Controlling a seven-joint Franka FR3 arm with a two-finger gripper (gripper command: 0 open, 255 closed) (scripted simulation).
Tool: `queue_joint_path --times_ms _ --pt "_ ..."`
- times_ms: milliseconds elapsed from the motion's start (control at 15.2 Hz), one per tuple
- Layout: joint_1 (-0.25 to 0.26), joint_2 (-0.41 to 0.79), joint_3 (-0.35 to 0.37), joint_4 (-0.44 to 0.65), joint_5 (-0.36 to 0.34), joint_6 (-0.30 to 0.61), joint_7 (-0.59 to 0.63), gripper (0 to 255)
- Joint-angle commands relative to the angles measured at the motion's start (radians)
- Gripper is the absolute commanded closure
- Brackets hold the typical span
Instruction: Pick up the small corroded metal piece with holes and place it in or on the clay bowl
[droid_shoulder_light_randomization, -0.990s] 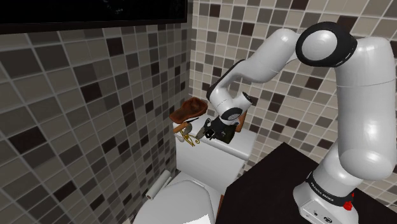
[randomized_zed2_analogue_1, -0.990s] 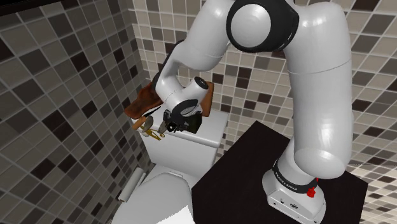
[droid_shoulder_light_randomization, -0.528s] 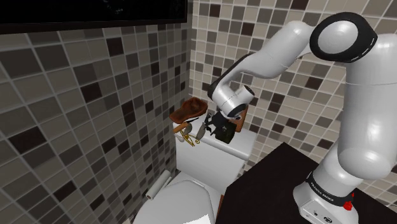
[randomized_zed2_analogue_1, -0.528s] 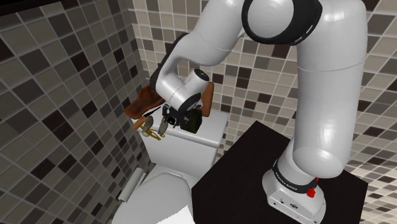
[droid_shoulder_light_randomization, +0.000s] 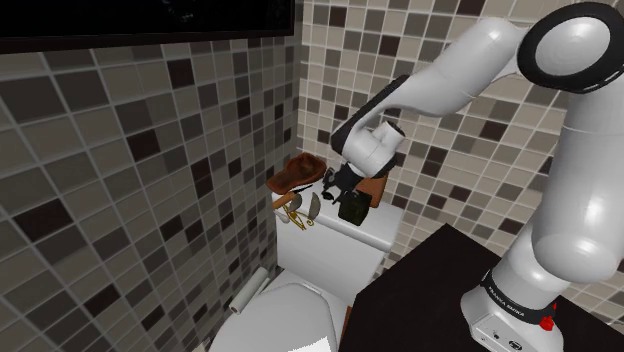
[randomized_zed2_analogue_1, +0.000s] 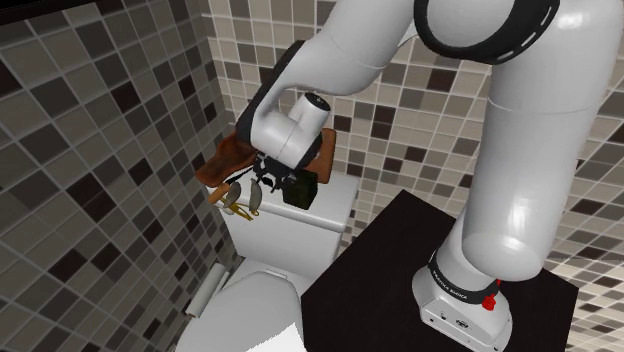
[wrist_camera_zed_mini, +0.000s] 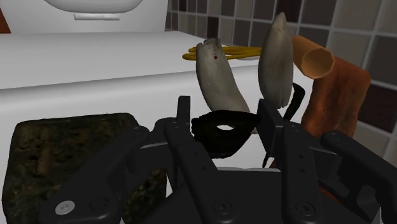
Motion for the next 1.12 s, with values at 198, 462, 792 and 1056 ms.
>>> queue_joint_path --times_ms 198,462,792,1056 --pt "0.036 -0.077 -0.047 -0.046 -0.179 -0.029 0.183 255" --pt "0.061 -0.137 -0.086 -0.076 -0.316 -0.056 0.316 255" --pt "0.079 -0.208 -0.124 -0.102 -0.479 -0.094 0.468 255" --pt "0.068 -0.128 -0.150 0.017 -0.566 -0.137 0.528 255"
